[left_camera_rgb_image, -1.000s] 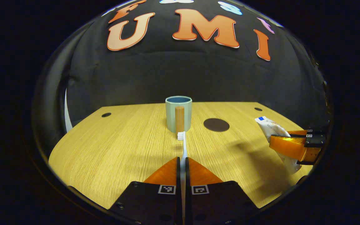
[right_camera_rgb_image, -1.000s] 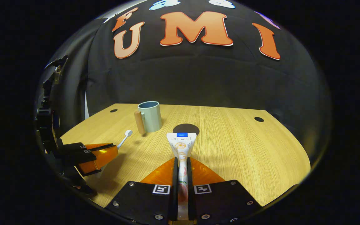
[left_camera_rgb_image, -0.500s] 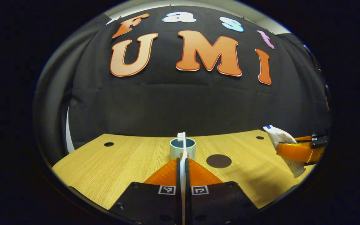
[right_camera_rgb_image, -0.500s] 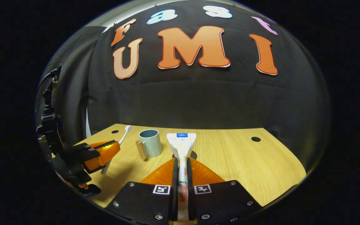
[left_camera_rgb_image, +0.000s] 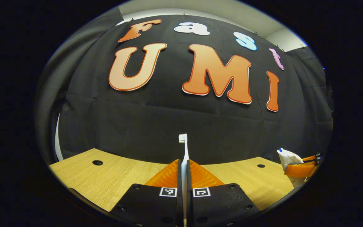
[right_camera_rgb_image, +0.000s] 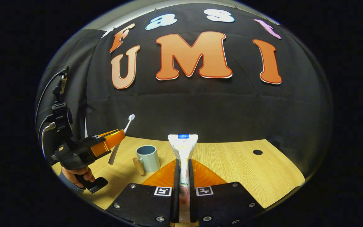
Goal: Put the toothbrush and toothpaste on the desktop into the cup, then pick up the cup and place it on the coaster on the desktop.
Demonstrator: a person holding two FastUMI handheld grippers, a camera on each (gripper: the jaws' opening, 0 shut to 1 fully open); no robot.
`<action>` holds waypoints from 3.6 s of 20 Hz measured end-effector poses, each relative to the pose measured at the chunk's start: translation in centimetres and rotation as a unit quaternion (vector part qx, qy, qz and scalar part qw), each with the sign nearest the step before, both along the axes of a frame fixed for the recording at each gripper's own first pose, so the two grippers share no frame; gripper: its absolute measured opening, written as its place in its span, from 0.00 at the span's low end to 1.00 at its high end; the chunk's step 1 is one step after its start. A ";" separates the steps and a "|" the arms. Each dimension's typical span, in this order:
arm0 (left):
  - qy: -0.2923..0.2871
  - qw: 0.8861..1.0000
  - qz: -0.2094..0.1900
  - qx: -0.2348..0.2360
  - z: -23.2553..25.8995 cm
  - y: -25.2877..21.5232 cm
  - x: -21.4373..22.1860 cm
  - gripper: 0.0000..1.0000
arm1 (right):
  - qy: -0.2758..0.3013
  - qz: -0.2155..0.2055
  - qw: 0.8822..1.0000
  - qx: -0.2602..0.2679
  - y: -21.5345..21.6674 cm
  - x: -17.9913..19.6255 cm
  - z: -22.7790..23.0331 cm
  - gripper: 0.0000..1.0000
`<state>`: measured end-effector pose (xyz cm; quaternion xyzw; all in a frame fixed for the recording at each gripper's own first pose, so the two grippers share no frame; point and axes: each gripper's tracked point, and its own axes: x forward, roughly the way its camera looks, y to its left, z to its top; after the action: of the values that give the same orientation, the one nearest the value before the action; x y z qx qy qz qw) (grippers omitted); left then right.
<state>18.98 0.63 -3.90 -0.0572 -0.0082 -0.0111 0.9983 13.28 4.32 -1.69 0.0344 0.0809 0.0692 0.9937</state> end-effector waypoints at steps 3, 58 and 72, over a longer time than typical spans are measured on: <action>-0.021 1.000 -0.007 -0.004 1.7 0.5 2.5 0.04 | -0.014 -0.003 1.000 0.009 -0.2 1.6 1.3 0.13; 0.086 0.994 -0.052 0.036 -6.9 4.0 -5.0 0.97 | -0.165 0.171 0.962 0.131 11.0 11.8 6.1 0.13; 0.121 0.992 -0.021 0.009 -11.1 7.1 -6.9 0.98 | -0.163 0.245 0.950 0.105 18.8 16.9 1.1 0.13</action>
<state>12.05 7.74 -14.99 -0.0489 0.1141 -0.0254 0.9919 30.15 23.13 -0.56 0.1057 -0.0842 0.3235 0.9365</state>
